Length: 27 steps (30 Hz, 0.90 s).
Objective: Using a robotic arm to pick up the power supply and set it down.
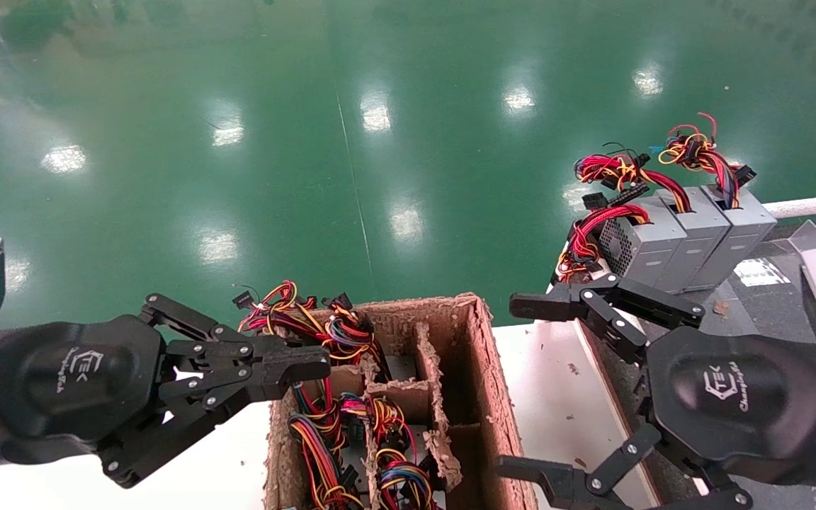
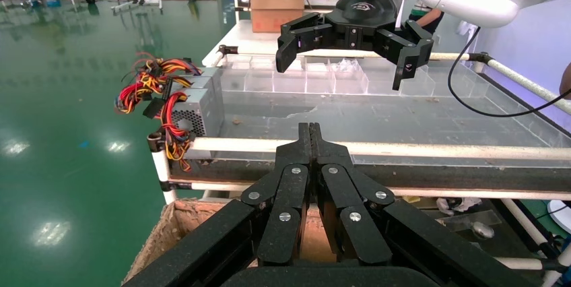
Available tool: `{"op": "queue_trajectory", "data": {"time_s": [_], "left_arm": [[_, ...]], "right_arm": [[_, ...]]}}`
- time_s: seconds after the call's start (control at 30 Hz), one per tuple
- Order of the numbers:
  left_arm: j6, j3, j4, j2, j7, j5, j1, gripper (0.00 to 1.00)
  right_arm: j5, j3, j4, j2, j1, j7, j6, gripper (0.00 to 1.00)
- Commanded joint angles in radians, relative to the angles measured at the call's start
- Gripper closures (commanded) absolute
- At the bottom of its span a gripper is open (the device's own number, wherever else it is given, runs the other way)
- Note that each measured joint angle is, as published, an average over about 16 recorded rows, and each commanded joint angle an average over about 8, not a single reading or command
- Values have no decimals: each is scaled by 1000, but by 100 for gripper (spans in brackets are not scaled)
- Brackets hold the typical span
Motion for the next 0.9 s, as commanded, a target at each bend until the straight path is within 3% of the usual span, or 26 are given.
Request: {"op": "queue_trajectory", "data": {"time_s": [0.03, 0.53, 0.9], "left_arm": [[0, 0, 0, 0, 0, 0, 0, 0], [0, 0, 0, 0, 0, 0, 0, 0], [0, 1, 0, 0, 0, 0, 0, 0]], "right_arm": [[0, 0, 0, 0, 0, 0, 0, 0], [-80, -50, -8, -22, 13, 37, 23, 0], [-224, -166, -13, -126, 37, 108, 43, 0]]}}
